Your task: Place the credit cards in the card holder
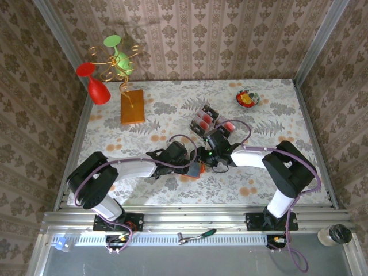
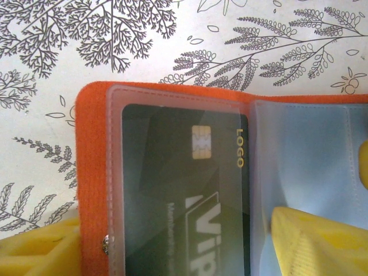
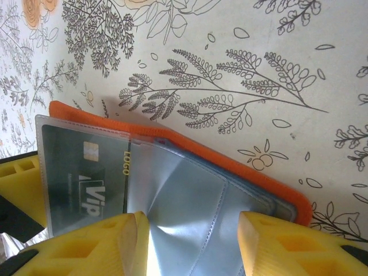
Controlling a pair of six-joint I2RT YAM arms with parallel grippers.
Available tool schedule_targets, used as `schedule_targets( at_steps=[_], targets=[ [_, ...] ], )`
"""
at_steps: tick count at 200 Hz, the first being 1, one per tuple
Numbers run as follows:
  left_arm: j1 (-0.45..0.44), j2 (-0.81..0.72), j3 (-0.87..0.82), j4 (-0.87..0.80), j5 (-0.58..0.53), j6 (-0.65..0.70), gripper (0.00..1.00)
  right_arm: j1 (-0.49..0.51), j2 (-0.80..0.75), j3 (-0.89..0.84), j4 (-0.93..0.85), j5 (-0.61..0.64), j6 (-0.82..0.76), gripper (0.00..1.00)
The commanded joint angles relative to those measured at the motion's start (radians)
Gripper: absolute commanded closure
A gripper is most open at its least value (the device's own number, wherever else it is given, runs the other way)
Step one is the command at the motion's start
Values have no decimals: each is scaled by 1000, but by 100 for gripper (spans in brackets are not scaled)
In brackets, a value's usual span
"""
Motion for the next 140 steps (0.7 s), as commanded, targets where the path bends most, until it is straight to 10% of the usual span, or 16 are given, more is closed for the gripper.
schedule_targets(
  at_steps=[1,140],
  targets=[
    [-5,-14,-23,-16,16,1,26,3,-7,-26,7,-14,32,48],
    [-6,-17,-34,-1,13,-9,26,6,-47,-97,112,-20,183,60]
  ],
)
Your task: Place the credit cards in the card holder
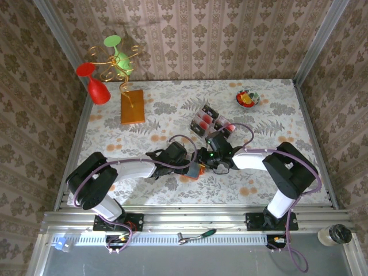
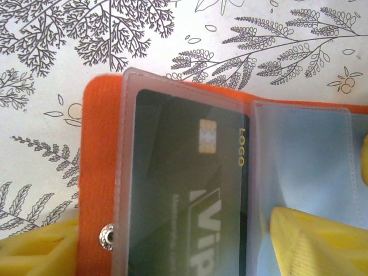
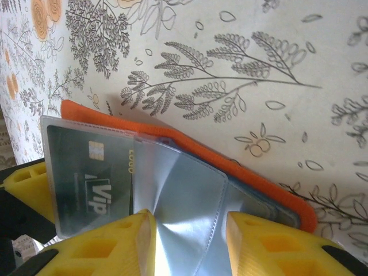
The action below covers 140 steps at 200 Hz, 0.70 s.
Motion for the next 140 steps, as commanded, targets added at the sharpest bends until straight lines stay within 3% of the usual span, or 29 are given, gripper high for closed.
schedule_targets(
  at_steps=[1,66,140],
  targets=[
    [-6,-11,-23,-13,12,-9,26,5,-27,-32,21,2,66,61],
    [-5,-15,-30,-7,15,-7,27,6,26,-57,118,-25,153,62],
    [-5,-32,-36,-7,14,-12,26,5,87,15,114,-69,132,62]
  ],
)
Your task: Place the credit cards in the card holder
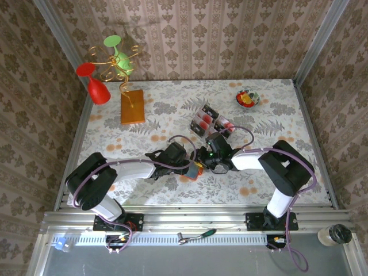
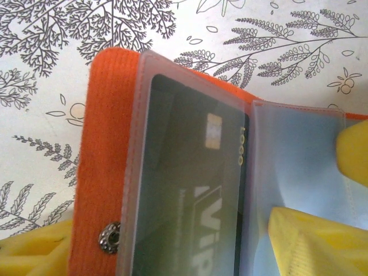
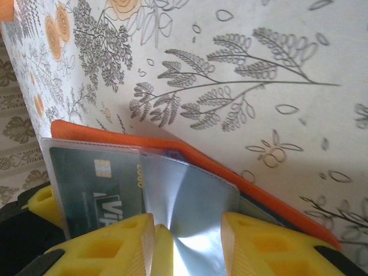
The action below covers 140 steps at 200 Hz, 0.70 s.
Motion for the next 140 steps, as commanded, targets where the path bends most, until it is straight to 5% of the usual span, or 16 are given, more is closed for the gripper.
schedule_targets(
  at_steps=[1,54,93,140],
  targets=[
    [-4,-23,-20,-28,14,-12,26,4,36,31,-19,-37,-3,63],
    [0,-44,-26,-29,6,-13,26,-9,-34,34,-64,-14,-43,63],
    [2,-47,-29,-30,4,-16,27,0,-201,46,-315,118,-196,62],
    [4,-49,-35,-26,1,-22,26,108,-272,58,-600,303,-326,46]
  ],
)
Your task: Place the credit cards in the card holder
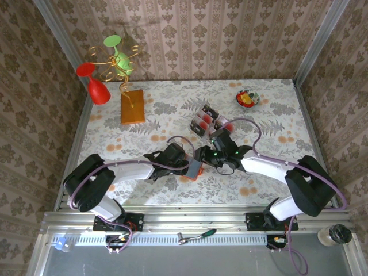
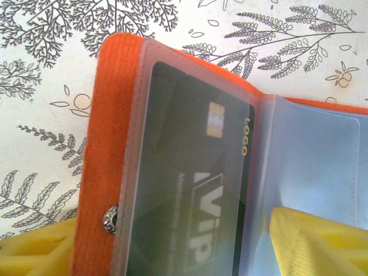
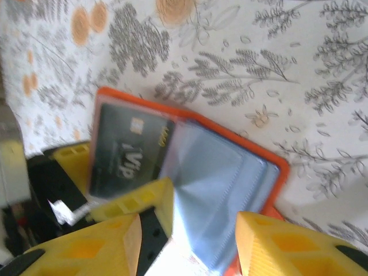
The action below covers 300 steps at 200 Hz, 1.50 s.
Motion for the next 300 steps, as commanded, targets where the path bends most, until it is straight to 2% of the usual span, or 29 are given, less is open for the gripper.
schedule_targets(
  at_steps=[1,23,84,104,131,150,183,192,204,220,262,300],
  targets=[
    [4,-26,-17,-24,-2,-15,26,68,-6,17,-223,145,-100,46],
    [3,-26,-18,-27,-5,-16,26,107,23,4,-236,202,-94,45],
    [4,-29,-12,-43,-10,-17,26,108,129,64,-205,234,-121,51],
    [4,-33,-13,-47,-13,-20,26,101,151,89,-224,256,-143,61],
    [3,-45,-15,-52,-17,-21,26,72,150,98,-246,282,-183,87],
    [5,-46,-12,-54,-19,-17,25,39,150,114,-253,273,-229,94],
    [4,-27,-6,-49,-16,-14,25,14,177,161,-278,241,-280,92],
    [5,-20,-6,-44,-16,-13,25,11,179,168,-277,230,-284,87],
    [5,-15,-6,-42,-14,-14,25,11,171,175,-284,223,-279,76],
    [4,-12,-7,-35,-11,-15,25,11,136,174,-284,225,-258,72],
    [5,-13,-7,-35,-13,-12,25,11,44,169,-240,169,-199,71],
    [7,-13,-13,-31,-13,-15,25,11,80,182,-146,64,-136,67]
  ],
)
